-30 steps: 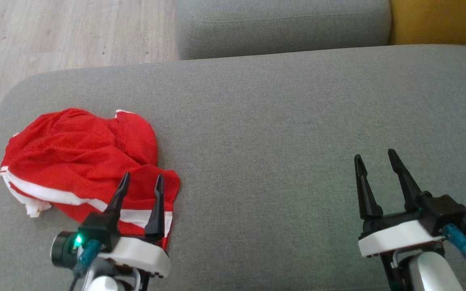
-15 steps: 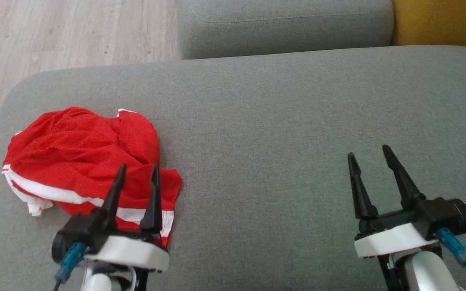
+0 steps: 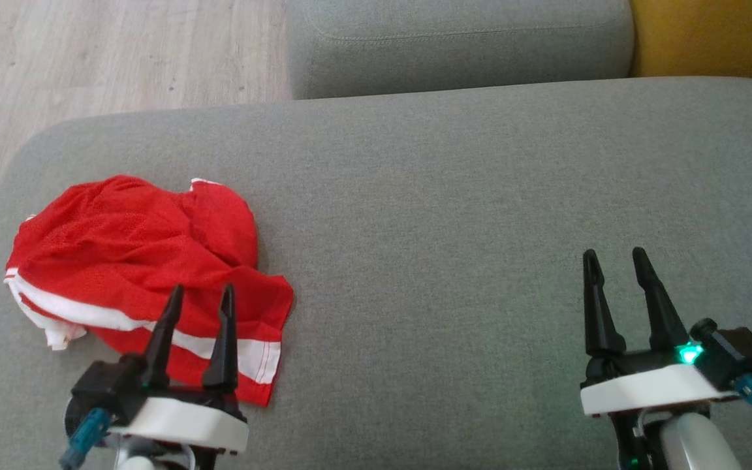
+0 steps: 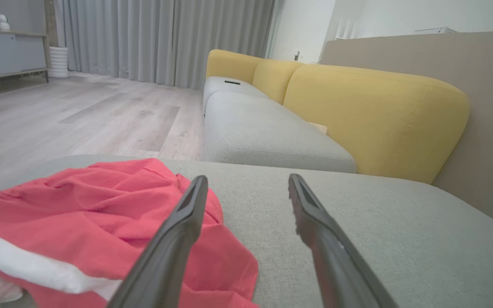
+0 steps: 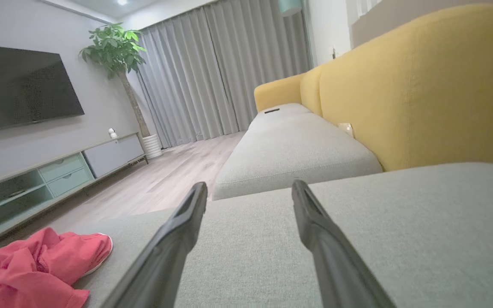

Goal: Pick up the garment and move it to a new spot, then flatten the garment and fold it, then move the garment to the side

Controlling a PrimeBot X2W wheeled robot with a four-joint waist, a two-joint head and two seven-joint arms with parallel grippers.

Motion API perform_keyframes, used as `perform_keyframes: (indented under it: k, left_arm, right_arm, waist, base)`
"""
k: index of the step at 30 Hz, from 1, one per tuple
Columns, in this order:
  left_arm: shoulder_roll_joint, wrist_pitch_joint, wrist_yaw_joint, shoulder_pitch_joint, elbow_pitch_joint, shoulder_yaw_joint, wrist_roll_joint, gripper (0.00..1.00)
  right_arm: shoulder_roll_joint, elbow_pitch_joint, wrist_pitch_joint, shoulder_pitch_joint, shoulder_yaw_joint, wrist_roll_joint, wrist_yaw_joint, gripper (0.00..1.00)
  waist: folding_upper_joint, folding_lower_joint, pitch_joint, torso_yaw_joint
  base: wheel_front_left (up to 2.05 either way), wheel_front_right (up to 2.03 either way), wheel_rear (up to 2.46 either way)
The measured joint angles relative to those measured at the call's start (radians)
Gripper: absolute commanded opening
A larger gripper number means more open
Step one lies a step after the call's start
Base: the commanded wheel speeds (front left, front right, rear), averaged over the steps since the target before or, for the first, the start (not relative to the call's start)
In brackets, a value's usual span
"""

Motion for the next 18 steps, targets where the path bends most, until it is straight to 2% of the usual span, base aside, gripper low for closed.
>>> perform_keyframes:
  k: [6, 18]
  left_arm:
    - [0.0, 0.0, -0.003, 0.001, 0.027, -0.014, -0.01, 1.0]
    - [-0.001, 0.0, -0.004, 0.0, 0.044, -0.014, -0.014, 1.0]
  right_arm:
    - [0.0, 0.038, 0.0, 0.0, -0.001, 0.053, 0.0, 1.0]
    - [0.0, 0.058, 0.0, 0.0, 0.003, 0.063, 0.0, 1.0]
  waist:
    - [0.0, 0.0, -0.002, -0.004]
    - [0.0, 0.0, -0.005, 0.011]
  base:
    - [0.0, 0.0, 0.0]
    - [0.0, 0.0, 0.0]
